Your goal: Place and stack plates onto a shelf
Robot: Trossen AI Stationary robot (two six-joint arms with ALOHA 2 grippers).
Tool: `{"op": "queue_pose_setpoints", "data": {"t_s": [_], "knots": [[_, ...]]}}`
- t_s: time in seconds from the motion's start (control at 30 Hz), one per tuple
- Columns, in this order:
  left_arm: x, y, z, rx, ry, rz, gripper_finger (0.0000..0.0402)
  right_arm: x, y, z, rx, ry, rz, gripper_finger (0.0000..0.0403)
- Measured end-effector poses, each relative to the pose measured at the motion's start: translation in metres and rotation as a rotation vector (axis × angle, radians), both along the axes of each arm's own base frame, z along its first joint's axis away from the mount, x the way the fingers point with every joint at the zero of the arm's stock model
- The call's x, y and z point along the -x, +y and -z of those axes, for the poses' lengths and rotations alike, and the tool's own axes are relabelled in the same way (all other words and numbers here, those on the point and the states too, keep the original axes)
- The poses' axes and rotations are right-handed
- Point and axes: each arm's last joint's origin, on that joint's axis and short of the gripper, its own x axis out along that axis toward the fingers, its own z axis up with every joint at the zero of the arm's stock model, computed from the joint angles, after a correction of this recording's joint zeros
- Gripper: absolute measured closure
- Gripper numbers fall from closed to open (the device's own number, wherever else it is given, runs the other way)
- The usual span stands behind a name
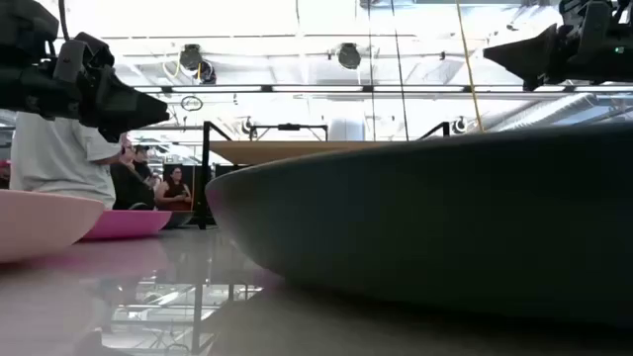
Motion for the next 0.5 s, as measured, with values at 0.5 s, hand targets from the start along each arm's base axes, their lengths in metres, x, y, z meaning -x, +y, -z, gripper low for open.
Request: {"op": "queue_pose_setpoints", "data": {"t_s": [0.5], "knots": [[0.0000,0.0000,0.0000,0.000,0.000,0.000,0.0256,-0.0009,-0.0001,-0.0002,-0.234,-0.060,-0.046,0.0401]]}}
